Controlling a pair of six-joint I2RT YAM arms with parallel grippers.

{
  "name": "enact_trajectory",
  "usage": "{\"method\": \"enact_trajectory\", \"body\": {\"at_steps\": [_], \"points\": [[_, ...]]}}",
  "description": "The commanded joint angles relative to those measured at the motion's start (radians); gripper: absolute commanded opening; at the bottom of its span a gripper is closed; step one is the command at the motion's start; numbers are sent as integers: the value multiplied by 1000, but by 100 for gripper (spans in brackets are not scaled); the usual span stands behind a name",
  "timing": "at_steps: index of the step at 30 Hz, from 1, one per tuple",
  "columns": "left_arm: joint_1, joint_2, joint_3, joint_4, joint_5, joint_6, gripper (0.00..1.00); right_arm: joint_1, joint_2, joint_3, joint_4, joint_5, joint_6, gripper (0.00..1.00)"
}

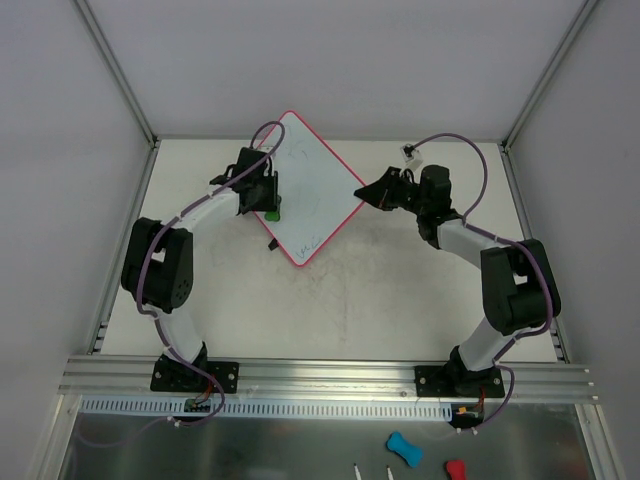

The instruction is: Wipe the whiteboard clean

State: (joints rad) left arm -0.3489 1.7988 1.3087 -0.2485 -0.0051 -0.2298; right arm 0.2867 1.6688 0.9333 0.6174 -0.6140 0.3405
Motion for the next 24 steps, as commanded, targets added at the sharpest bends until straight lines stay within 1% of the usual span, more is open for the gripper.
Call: {"method": "enact_trajectory", "body": {"at_steps": [1, 9, 12, 13, 14, 17, 24], "points": [[37, 30, -35, 90, 131, -69, 0, 32, -21, 15, -12, -27, -61, 0], [111, 34, -196, 297, 258, -178, 0, 29, -23, 13, -13, -29, -61, 0], [114, 14, -264, 394, 287, -203, 0, 31, -24, 12, -11, -29, -63, 0], [114, 4, -284, 449, 321, -212, 0, 31, -26, 12, -11, -29, -64, 0], [114, -2, -301, 471, 333, -220, 0, 29, -24, 12, -11, -29, -63, 0], [97, -33, -357, 512, 337, -235, 0, 31, -21, 13, -11, -29, -63, 0], [34, -93, -445, 520, 310, -226, 0, 31, -17, 15, -11, -29, -60, 0]]}}
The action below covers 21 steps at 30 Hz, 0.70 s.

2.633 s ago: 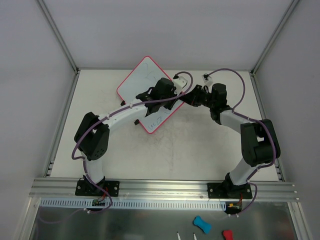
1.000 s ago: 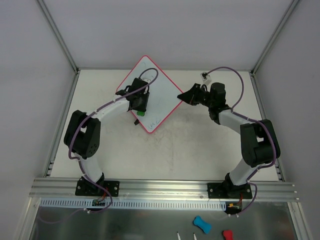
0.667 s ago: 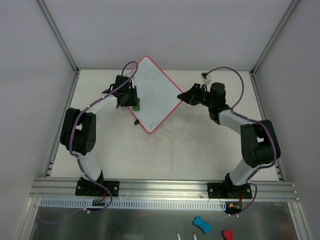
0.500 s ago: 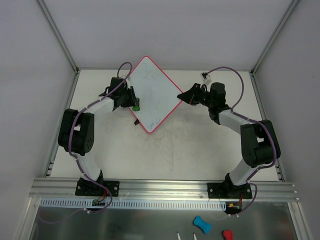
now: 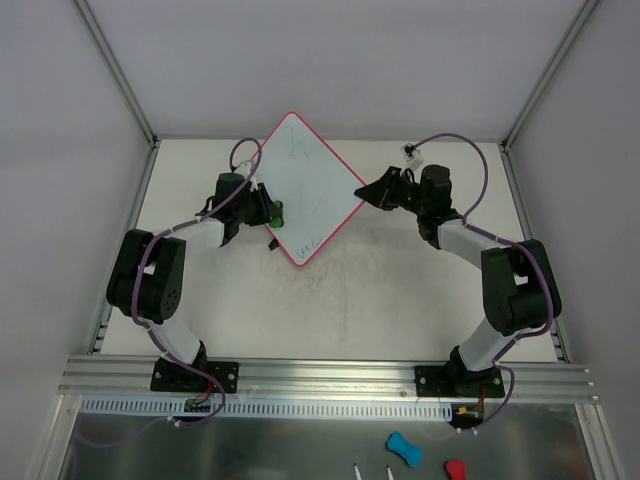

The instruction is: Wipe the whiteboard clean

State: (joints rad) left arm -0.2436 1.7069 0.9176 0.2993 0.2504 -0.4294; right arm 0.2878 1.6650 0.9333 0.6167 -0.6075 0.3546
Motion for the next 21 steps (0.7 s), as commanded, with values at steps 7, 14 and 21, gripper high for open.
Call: {"method": "enact_trajectory", "body": {"at_steps": [7, 14, 21], "points": [[-128, -59, -92, -29, 29, -42, 0, 30, -14, 15, -11, -35, -72, 0], [-141, 5, 9, -64, 65, -52, 0, 30, -13, 16, -11, -37, -74, 0], [-255, 34, 150, -149, -43, 17, 0, 30, -11, 16, -11, -37, -72, 0]]}}
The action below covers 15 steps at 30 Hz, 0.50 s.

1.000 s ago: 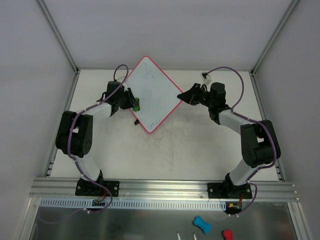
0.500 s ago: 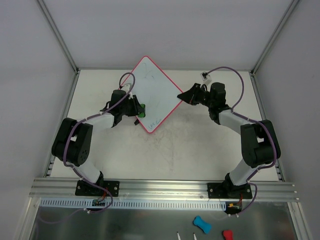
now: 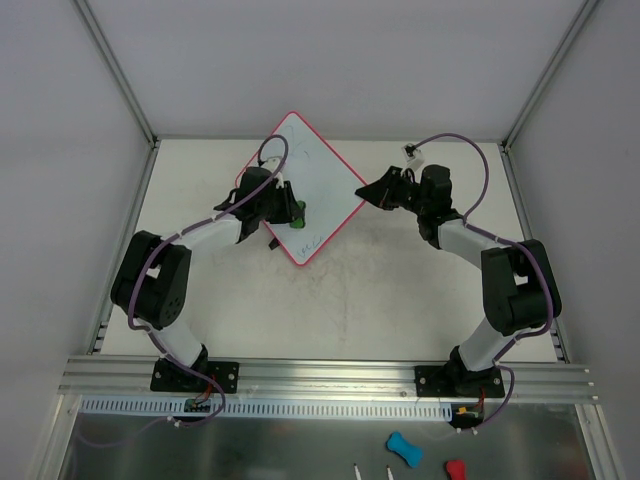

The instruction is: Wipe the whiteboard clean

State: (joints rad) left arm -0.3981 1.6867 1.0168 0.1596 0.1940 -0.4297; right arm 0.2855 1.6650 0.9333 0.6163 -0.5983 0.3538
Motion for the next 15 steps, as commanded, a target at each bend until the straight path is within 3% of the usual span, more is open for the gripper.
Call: {"method": "enact_trajectory", "body": {"at_steps": [1, 15], "points": [[-111, 53, 57, -17, -1, 22, 0, 32, -10, 18, -10, -46, -72, 0], [-177, 47, 117, -58, -67, 88, 0, 32, -5, 18, -10, -46, -70, 0]]}}
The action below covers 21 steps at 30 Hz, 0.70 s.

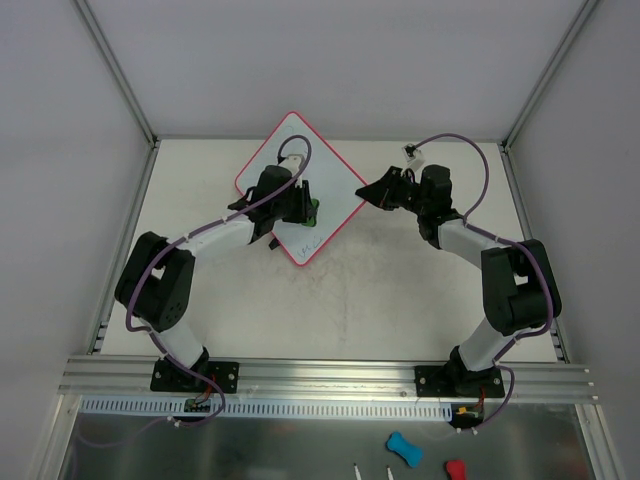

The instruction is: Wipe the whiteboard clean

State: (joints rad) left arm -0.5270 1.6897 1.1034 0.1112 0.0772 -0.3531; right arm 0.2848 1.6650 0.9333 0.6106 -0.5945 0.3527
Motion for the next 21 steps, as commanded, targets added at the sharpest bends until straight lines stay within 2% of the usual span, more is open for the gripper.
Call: {"method": "enact_trajectory", "body": {"at_steps": [1, 4, 6, 19, 21], "points": [[-41, 47, 33, -11, 44, 6, 0, 33, -5, 18, -5, -50, -67, 0], [11, 97, 42, -13, 102, -49, 0, 33, -7, 18, -5, -51, -67, 0], [85, 117, 38, -12, 151, -85, 0, 33, -7, 18, -5, -50, -67, 0], [360, 194, -51, 65, 174, -148, 0, 33, -13, 16, -5, -51, -69, 0], [396, 223, -71, 91, 234, -200, 0, 33, -13, 16, -5, -51, -69, 0]]}}
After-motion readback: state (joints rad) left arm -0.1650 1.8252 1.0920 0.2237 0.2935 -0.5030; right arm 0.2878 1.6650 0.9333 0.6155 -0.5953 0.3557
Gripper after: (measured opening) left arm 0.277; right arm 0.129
